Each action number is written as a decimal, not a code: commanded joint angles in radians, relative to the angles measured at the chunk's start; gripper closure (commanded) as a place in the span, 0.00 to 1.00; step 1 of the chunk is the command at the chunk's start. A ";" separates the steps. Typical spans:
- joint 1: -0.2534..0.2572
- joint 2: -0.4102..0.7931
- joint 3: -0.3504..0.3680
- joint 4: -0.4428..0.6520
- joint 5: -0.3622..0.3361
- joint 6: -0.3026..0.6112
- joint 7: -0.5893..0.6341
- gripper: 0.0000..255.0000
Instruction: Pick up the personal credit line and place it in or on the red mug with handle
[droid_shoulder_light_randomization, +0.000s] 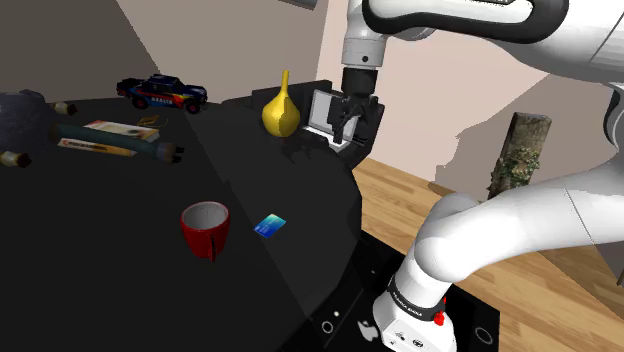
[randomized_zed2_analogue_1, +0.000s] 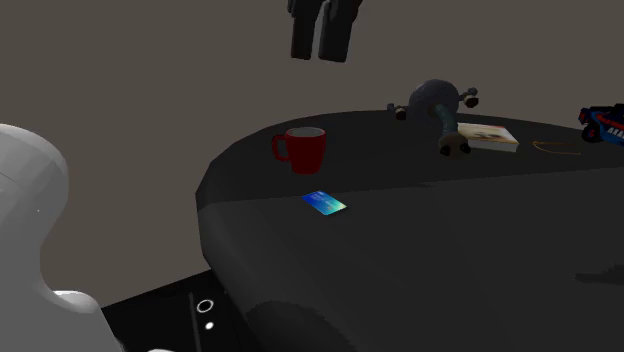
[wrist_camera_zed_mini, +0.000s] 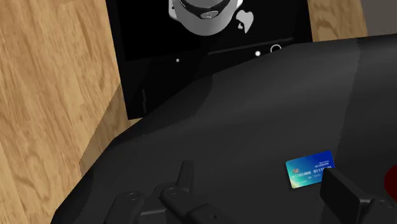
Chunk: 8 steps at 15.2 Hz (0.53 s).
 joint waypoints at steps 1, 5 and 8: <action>0.000 0.000 0.000 0.000 0.000 0.000 0.000 0.00; -0.049 -0.044 0.120 -0.132 0.067 0.133 0.274 0.00; -0.084 -0.044 0.218 -0.206 0.116 0.239 0.477 0.00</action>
